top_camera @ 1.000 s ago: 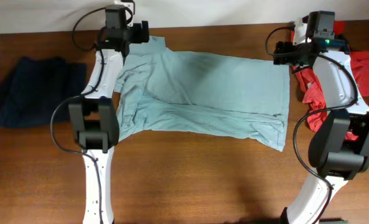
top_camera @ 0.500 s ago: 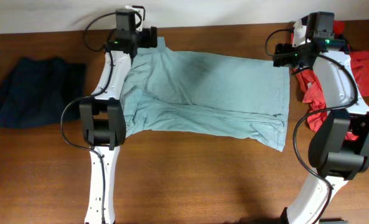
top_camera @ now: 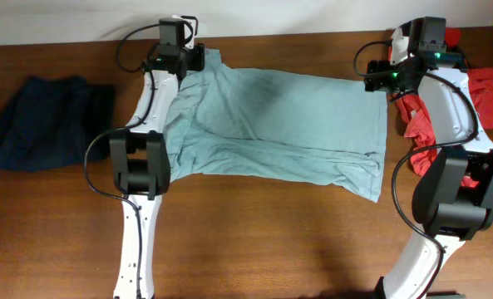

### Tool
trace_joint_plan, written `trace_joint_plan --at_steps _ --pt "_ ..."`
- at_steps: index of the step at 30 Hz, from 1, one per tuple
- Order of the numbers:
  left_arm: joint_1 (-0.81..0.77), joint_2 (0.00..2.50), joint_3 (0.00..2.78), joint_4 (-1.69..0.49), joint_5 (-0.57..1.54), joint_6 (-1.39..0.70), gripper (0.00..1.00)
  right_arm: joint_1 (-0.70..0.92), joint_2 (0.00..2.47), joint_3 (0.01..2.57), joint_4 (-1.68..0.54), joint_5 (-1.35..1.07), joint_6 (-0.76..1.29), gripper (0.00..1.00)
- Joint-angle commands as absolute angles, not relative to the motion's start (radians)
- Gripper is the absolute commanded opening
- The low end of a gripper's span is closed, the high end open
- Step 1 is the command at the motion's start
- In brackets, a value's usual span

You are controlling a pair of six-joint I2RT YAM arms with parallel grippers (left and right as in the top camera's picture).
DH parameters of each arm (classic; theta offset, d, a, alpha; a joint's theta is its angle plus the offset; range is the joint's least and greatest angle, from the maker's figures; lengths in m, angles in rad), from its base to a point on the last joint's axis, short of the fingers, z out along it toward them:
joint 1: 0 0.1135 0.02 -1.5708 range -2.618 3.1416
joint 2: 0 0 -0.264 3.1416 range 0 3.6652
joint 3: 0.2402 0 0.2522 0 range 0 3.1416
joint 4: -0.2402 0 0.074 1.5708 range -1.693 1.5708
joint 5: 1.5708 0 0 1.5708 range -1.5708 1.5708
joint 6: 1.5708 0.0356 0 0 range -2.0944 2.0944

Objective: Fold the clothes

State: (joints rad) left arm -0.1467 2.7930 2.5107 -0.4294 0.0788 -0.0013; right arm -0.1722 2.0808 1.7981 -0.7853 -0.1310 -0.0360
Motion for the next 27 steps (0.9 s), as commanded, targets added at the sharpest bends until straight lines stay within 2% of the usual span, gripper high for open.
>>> trace_joint_plan --at_steps 1,5,13,15,16,18,20,21,27 --pt "-0.165 2.823 2.527 -0.442 0.089 0.000 0.35 -0.169 2.084 1.808 -0.796 -0.123 -0.049 0.81" --pt "-0.170 2.836 2.527 -0.447 0.089 0.000 0.37 -0.170 2.084 1.808 -0.805 -0.123 -0.049 0.81" --pt "-0.169 2.871 2.527 -0.448 0.054 0.000 0.59 -0.169 2.084 1.808 -0.806 -0.123 -0.049 0.81" --pt "-0.169 2.875 2.527 -0.448 0.052 0.000 0.61 -0.169 2.084 1.808 -0.805 -0.123 -0.049 0.81" --pt "-0.169 2.878 2.527 -0.448 0.052 0.000 0.57 -0.169 2.084 1.808 -0.805 -0.123 -0.049 0.81" --pt "-0.169 2.878 2.527 -0.449 0.052 0.000 0.24 -0.170 2.084 1.808 -0.805 -0.123 -0.049 0.81" --pt "-0.169 2.878 2.527 -0.450 0.052 0.000 0.05 -0.169 2.084 1.808 -0.805 -0.123 -0.049 0.80" --pt "-0.169 2.877 2.529 -0.453 0.052 0.000 0.00 -0.169 2.084 1.808 -0.805 -0.123 -0.049 0.80" --pt "-0.169 2.876 2.616 -0.550 0.052 0.000 0.00 -0.170 2.084 1.808 -0.803 -0.122 -0.049 0.80"
